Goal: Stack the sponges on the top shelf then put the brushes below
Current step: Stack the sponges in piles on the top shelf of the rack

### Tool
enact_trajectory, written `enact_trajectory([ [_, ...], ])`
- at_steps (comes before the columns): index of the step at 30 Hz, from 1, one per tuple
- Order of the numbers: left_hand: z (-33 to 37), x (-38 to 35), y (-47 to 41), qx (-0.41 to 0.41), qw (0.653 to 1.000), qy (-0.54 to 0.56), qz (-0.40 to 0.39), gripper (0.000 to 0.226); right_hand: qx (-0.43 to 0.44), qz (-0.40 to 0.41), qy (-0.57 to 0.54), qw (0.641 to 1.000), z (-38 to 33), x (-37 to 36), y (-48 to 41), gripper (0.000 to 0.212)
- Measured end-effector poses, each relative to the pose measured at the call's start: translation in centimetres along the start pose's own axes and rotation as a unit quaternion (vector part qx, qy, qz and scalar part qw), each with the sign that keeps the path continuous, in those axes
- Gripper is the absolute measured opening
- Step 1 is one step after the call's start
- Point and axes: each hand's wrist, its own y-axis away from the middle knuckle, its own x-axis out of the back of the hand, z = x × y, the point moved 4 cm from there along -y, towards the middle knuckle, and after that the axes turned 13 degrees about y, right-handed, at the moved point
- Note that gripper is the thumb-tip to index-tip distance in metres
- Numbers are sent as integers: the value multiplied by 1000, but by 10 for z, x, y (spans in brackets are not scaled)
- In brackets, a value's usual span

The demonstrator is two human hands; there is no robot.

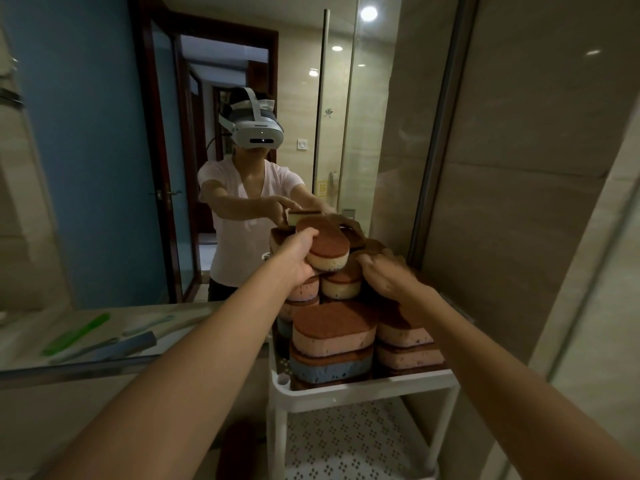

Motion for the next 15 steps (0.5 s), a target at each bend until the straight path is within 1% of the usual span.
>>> enact_trajectory([
  [1, 2, -2, 1, -2, 1000, -6, -3, 34, -11, 17, -59, 998, 0, 4, 3, 36],
  [3, 5, -8, 3, -14, 999, -27, -13, 33, -6, 67, -161, 985, 1, 13, 10, 38],
  [5, 8, -15, 3, -32, 998, -61, -14, 34, 7, 127, -230, 965, 4, 24, 17, 31],
  [7, 8, -24, 3, -41, 996, -83, -15, 33, 40, 143, -287, 946, 5, 35, 24, 38],
  [8, 6, -30, 3, -38, 995, -87, -19, 33, 61, 135, -292, 945, 4, 38, 26, 41],
  [10, 0, -42, 4, -27, 994, -97, -32, 34, 78, 132, -261, 953, 5, 37, 28, 42],
  [13, -11, -56, 8, -9, 991, -113, -71, 30, 48, 190, -244, 950, 16, 38, 31, 45],
  [15, -14, -60, 8, -22, 984, -153, -90, 25, 20, 222, -234, 946, 28, 37, 32, 46],
])
